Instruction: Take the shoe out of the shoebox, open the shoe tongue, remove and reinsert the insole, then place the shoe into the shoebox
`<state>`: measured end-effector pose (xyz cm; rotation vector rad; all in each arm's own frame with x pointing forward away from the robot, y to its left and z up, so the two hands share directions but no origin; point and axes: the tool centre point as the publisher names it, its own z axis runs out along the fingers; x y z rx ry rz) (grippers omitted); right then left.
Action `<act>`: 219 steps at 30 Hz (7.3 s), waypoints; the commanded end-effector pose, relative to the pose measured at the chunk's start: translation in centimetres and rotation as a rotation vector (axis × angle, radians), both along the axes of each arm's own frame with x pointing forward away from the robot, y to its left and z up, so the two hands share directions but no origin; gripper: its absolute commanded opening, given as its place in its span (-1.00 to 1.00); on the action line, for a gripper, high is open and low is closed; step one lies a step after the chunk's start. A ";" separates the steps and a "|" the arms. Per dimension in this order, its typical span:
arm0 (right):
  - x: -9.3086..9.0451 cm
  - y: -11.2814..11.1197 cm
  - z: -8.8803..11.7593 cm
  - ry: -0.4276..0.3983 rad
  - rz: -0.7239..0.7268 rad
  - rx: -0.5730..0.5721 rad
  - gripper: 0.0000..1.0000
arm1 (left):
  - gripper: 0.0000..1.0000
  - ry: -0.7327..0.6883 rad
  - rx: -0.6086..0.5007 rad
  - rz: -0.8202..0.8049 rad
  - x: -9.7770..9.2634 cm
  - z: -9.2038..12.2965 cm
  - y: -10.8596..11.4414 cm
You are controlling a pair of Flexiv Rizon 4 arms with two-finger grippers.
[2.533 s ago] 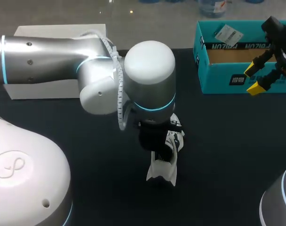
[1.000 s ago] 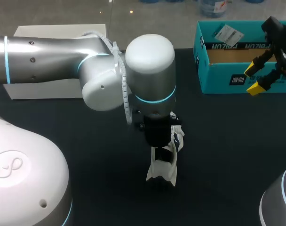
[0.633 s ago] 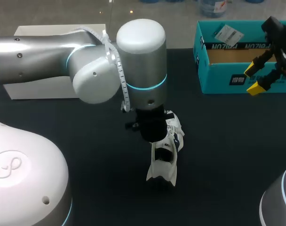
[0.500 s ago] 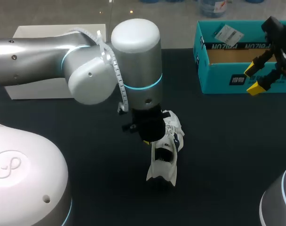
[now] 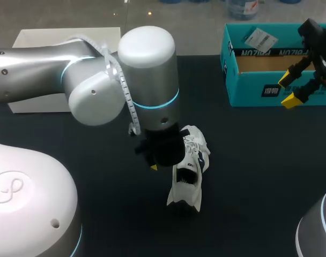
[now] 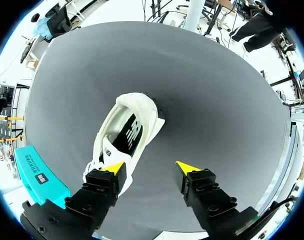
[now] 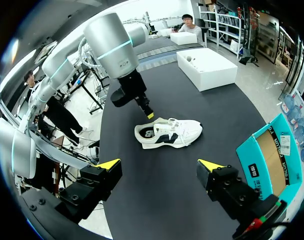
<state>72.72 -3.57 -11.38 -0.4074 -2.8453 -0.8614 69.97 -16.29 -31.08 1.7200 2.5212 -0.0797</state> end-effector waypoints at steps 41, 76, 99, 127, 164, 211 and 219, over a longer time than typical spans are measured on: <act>0.2 0.0 -0.1 0.002 0.001 -0.003 1.00 | 1.00 0.196 0.014 0.752 -6.1 0.8 4.1; 0.2 0.0 -0.1 0.002 0.001 -0.003 1.00 | 1.00 0.147 0.123 0.907 -8.9 -1.8 -4.3; 0.2 0.0 -0.1 0.002 0.001 -0.003 1.00 | 1.00 0.147 0.151 0.956 -7.4 -3.9 -4.3; 0.2 0.0 -0.1 0.002 0.001 -0.003 1.00 | -1.00 0.147 0.146 0.951 -7.2 -6.1 -4.1; 0.2 0.0 -0.1 0.002 0.001 -0.003 1.00 | -1.00 0.094 0.091 0.950 -1.1 9.6 0.9; 0.2 0.0 -0.1 0.002 0.001 -0.003 1.00 | -1.00 0.056 0.099 0.917 6.7 11.9 8.4; 0.2 0.0 -0.1 0.002 0.001 -0.003 1.00 | -1.00 0.075 0.112 1.014 13.2 13.2 13.9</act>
